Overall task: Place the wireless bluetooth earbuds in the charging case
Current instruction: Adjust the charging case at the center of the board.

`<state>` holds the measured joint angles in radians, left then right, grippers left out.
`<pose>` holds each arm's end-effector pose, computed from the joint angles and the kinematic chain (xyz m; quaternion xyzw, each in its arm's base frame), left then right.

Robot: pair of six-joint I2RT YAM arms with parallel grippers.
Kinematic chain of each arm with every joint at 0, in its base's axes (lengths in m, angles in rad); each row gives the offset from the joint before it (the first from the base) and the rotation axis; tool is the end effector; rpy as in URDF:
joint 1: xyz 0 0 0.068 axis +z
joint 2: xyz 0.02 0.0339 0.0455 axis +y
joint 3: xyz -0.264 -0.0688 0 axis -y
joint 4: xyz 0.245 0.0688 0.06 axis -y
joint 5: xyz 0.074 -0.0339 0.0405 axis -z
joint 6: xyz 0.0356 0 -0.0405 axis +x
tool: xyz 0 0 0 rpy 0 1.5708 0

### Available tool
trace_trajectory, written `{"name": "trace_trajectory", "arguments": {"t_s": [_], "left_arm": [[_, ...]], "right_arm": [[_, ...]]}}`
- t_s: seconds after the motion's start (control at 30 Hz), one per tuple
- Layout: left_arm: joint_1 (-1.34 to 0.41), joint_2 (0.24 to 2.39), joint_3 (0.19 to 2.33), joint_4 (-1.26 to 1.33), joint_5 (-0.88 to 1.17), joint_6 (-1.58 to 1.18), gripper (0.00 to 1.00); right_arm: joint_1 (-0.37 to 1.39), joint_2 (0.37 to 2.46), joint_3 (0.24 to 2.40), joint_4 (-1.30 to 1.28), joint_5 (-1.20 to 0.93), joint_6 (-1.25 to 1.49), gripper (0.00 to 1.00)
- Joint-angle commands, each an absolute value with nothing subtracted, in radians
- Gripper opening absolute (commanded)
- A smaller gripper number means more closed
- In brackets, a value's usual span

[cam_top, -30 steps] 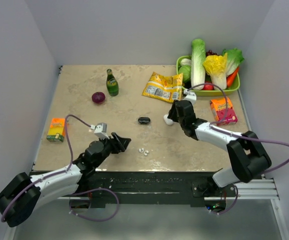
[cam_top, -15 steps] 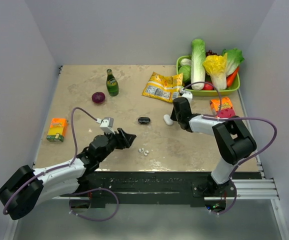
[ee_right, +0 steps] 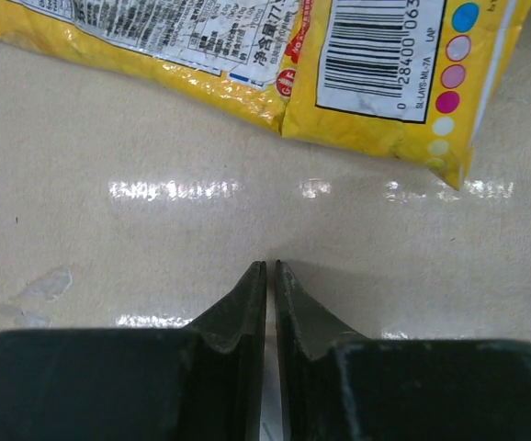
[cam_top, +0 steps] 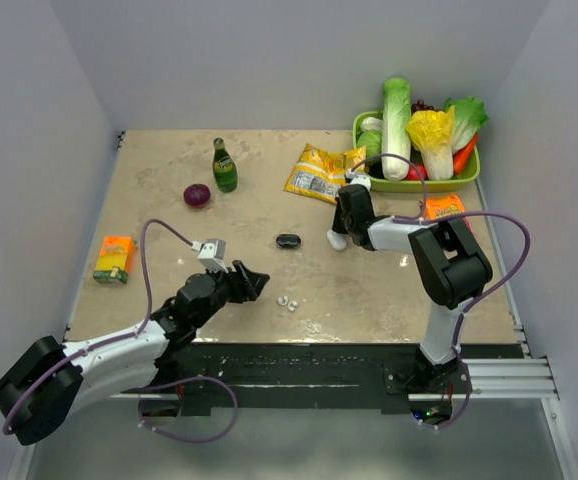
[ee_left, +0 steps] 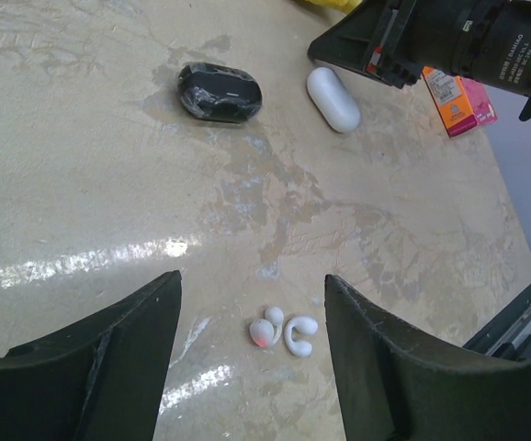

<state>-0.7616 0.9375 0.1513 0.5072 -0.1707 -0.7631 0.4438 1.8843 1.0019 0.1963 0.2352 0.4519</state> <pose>0.1375 -0.1227 0.1653 -0.0519 0.7956 -0.3650 0.4807 0.3535 0.1589 0.1447 0.0539 0.8973 0.0885 0.4291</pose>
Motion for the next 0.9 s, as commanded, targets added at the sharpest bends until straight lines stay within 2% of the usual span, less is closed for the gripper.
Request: {"name": "trace_trajectory", "arguments": {"t_s": [0.0, 0.53, 0.87], "left_arm": [[-0.767, 0.933, 0.137, 0.549, -0.175, -0.739, 0.68], [-0.767, 0.985, 0.124, 0.615, -0.146, -0.739, 0.68], [-0.767, 0.988, 0.110, 0.637, -0.129, -0.749, 0.70]], "right_arm": [[0.440, 1.876, 1.000, 0.196, 0.164, 0.410, 0.11], [0.460, 1.773, 0.874, 0.230, 0.080, 0.370, 0.14], [0.495, 1.773, 0.874, 0.230, 0.012, 0.353, 0.21]]}}
